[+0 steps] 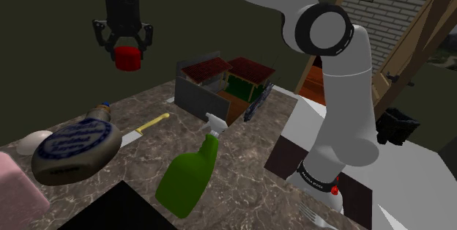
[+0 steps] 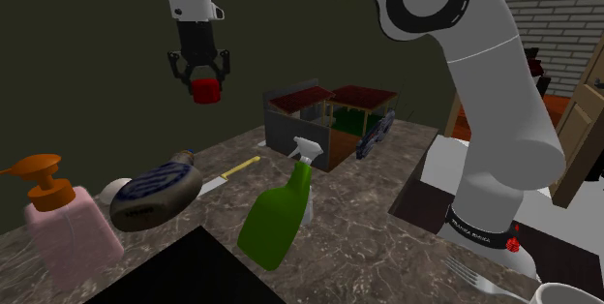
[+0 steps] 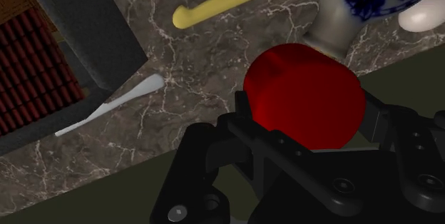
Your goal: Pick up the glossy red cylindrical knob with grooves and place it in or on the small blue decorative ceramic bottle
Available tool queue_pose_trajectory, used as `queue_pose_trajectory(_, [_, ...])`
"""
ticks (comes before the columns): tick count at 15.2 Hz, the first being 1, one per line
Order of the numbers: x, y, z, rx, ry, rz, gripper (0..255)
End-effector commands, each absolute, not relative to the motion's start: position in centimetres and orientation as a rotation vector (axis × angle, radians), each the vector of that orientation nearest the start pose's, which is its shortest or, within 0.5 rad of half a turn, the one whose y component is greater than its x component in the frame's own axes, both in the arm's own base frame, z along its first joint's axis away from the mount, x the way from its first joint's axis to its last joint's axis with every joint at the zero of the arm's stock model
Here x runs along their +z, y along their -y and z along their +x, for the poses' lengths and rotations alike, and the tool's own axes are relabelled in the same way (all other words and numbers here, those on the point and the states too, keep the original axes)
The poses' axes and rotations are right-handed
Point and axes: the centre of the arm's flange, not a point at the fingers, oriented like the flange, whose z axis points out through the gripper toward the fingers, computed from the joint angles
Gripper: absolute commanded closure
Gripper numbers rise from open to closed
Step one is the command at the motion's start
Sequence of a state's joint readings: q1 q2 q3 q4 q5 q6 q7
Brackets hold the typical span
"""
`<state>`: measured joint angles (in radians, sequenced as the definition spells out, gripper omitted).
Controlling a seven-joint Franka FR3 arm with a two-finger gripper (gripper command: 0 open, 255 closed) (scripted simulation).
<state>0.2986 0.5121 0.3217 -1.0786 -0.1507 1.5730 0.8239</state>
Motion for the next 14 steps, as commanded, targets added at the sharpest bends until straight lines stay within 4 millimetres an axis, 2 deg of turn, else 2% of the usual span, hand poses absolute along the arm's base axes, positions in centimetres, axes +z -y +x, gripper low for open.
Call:
queue_pose_trajectory(1, [54.8,-35.9,59.8,0.000,-0.380,-3.112,255])
queue_pose_trajectory(12, [54.7,-48.6,53.2,0.000,-0.380,-3.112,255])
queue_pose_trajectory(14, [53.6,-48.6,53.2,0.000,-0.380,-3.112,255])
